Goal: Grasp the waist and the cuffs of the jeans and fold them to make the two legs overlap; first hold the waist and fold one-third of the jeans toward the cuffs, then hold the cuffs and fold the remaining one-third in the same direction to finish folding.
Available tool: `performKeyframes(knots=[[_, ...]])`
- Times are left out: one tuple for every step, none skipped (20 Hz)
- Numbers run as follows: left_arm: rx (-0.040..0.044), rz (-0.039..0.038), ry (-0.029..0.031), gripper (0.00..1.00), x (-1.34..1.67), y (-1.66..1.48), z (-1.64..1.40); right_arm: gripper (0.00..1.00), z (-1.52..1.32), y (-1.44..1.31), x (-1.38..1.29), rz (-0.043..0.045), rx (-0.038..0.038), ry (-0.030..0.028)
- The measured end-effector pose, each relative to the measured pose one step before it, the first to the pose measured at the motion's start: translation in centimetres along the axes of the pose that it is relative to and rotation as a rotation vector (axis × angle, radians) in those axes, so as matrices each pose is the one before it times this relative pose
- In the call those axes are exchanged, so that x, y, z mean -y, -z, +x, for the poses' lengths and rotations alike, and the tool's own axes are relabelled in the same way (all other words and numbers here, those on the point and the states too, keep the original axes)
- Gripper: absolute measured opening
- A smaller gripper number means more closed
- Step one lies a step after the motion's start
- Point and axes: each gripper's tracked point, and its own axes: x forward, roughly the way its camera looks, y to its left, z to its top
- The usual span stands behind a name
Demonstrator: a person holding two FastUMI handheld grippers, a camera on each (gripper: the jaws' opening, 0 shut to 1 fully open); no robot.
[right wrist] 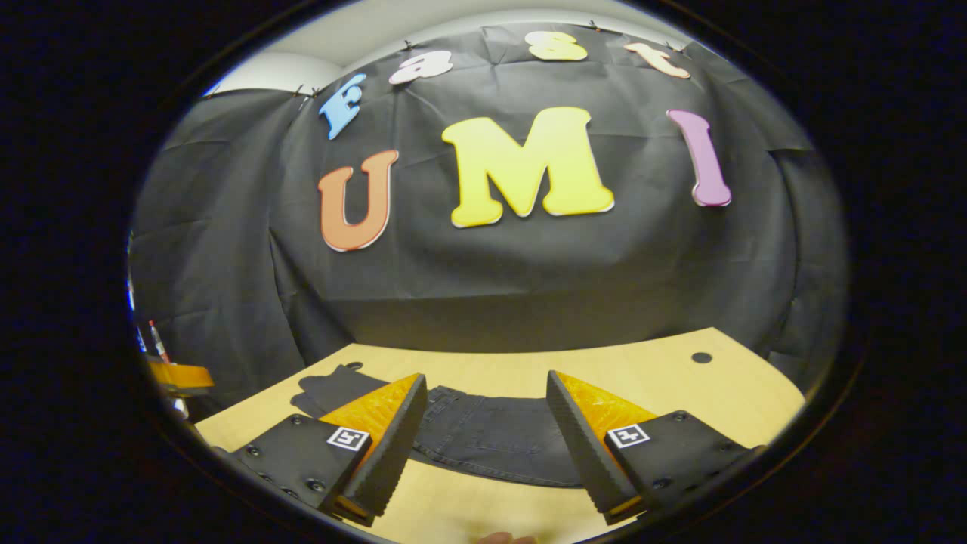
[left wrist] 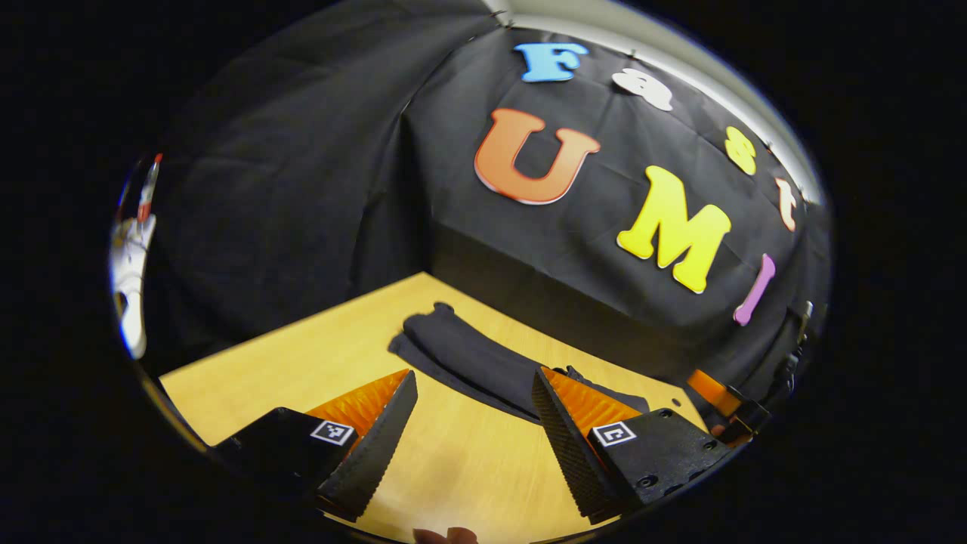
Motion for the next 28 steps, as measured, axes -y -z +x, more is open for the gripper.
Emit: performKeyframes(knots=[[-0.03716, -0.05811, -0.00718, 0.99, -0.232, 0.736, 1.649, 0.98, -1.432, -1.111, 1.381, -0.00331, 0.0131, 0.01341], [-0.02696, -0.06485, -0.00585, 0.99, -0.134, 0.543, 1.863, 0.94, -1.379, -1.043, 1.282, 0.00053, 0.01025, 0.01619], [-0.0274, -0.06308, -0.00838, 0.99, -0.223, 0.612, 1.829, 0.94, -1.281, -0.99, 1.288, 0.0024, 0.00826, 0.01256], [-0.01974, -0.05237, -0.01721, 0.99, -0.731, 0.365, 1.211, 0.94, -1.187, -0.966, 1.262, 0.00307, 0.01009, 0.01879], [-0.01611, -0.04384, -0.02161, 0.99, -0.77, 0.357, 0.988, 0.94, -1.082, -0.863, 1.28, 0.00373, 0.00831, 0.01672], [-0.02018, -0.03778, -0.0234, 0.99, -0.712, 0.365, 1.388, 0.94, -1.024, -0.738, 1.151, 0.00505, 0.00582, 0.01803], [-0.01589, -0.03836, -0.02189, 0.99, -0.573, 0.069, 1.164, 0.94, -0.881, -0.636, 1.103, 0.00504, 0.00529, 0.01643], [-0.01207, -0.043, -0.01263, 0.99, -0.376, -0.257, 1.189, 0.94, -0.716, -0.548, 0.929, 0.00437, 0.00393, 0.01451], [-0.01045, -0.05099, -0.01196, 1.0, -0.36, -0.479, 1.192, 0.94, -0.514, -0.433, 0.9, 0.00312, 0.0043, 0.01528], [-0.00304, -0.05813, 0.00339, 0.99, -0.034, -0.474, 0.959, 0.94, -0.483, -0.451, 0.961, 0.00106, 0.0063, 0.01656], [0.00069, -0.0461, -0.01714, 0.99, -0.342, -0.673, 1.113, 0.94, -0.126, -0.397, 0.737, 0.00448, 0.00285, 0.01272], [-0.00087, -0.03529, -0.01178, 0.99, -0.525, -0.569, 1.332, 0.98, -0.254, -0.401, 0.524, 0.01156, 0.00406, 0.0071], [0.00228, -0.0296, -0.01654, 0.99, -0.408, -0.645, 0.91, 0.94, -0.069, -0.238, 0.489, 0.00629, 0.00275, 0.00867], [0.00329, -0.04162, 0.00723, 0.99, 0.269, -0.617, 0.83, 0.98, -0.116, -0.322, 0.495, 0.00449, 0.00401, 0.00603], [0.01154, -0.03713, 0.00223, 0.99, 0.179, -0.68, 0.526, 0.98, -0.012, -0.224, 0.521, 0.00141, 0.00487, 0.00705], [0.00472, -0.02342, 0.00466, 0.98, 0.088, -0.725, 0.615, 0.94, -0.107, -0.273, 0.432, 0.00135, 0.00184, 0.00642], [-0.00054, -0.01913, 0.00476, 0.98, 0.262, -0.442, 0.683, 0.94, 0.05, -0.01, 0.277, 0.00304, -0.00015, 0.00245], [-0.00349, -0.02362, 0.00601, 0.98, 0.248, -0.342, 0.58, 0.94, 0.022, -0.039, 0.337, 0.00333, -0.00508, 0.00514], [-0.00732, -0.02513, 0.00801, 0.98, 0.397, -0.389, 0.341, 0.98, -0.047, -0.033, 0.287, 0.00356, -0.00159, 0.00046], [-0.01595, -0.02299, 0.01239, 0.98, 0.365, -0.036, 0.496, 0.98, 0.043, -0.016, 0.299, 0.00154, -0.00125, 0.0055], [-0.00993, -0.02341, 0.01558, 0.98, 0.396, -0.208, 0.543, 0.98, 0.042, 0.18, 0.194, 0.00316, -0.00552, 0.00057], [-0.01394, -0.03032, 0.0199, 0.98, 0.581, -0.025, 0.69, 0.98, 0.202, 0.063, 0.142, -0.00033, -0.00505, 0.00299], [-0.01474, -0.01672, 0.02286, 0.98, 0.494, 0.009, 0.54, 0.98, 0.153, 0.149, 0.242, 0.00097, -0.00797, 0.00258], [-0.01323, 0.00093, 0.01766, 0.98, 0.323, 0.099, 0.421, 0.98, 0.045, 0.137, 0.246, -0.00058, -0.00664, 0.00403], [0.00387, 0.01596, 0.01104, 1.0, 0.189, 0.07, 0.527, 0.94, 0.189, 0.216, 0.21, 0.00084, -0.00815, 0.00157], [-0.00535, 0.02387, -0.00362, 0.97, -0.137, 0.244, 0.681, 0.98, 0.063, 0.061, 0.139, 0.00156, -0.0055, 0.00225], [0.00247, 0.02195, -0.00226, 0.95, -0.25, 0.117, 0.264, 0.98, -0.053, -0.036, 0.296, 0.00082, -0.00571, 0.0007], [0.00686, 0.01613, -0.02348, 0.88, -0.593, 0.036, 0.578, 0.94, -0.144, -0.04, 0.097, -0.00113, -0.00279, -0.0002]])
